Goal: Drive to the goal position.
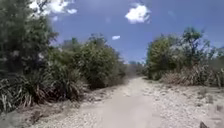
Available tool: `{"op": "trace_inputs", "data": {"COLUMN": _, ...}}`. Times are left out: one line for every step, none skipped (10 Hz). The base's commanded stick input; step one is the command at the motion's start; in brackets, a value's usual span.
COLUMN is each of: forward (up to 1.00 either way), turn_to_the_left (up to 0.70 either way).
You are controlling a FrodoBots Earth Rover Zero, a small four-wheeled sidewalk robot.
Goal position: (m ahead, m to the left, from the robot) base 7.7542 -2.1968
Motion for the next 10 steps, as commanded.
{"op": "trace_inputs", "data": {"forward": 0.45, "turn_to_the_left": 0.00}}
{"op": "trace_inputs", "data": {"forward": 0.45, "turn_to_the_left": 0.00}}
{"op": "trace_inputs", "data": {"forward": 0.45, "turn_to_the_left": 0.00}}
{"op": "trace_inputs", "data": {"forward": 0.45, "turn_to_the_left": 0.00}}
{"op": "trace_inputs", "data": {"forward": 0.45, "turn_to_the_left": 0.00}}
{"op": "trace_inputs", "data": {"forward": 0.45, "turn_to_the_left": -0.04}}
{"op": "trace_inputs", "data": {"forward": 0.45, "turn_to_the_left": -0.15}}
{"op": "trace_inputs", "data": {"forward": 0.45, "turn_to_the_left": -0.26}}
{"op": "trace_inputs", "data": {"forward": 0.45, "turn_to_the_left": -0.27}}
{"op": "trace_inputs", "data": {"forward": 0.45, "turn_to_the_left": -0.27}}
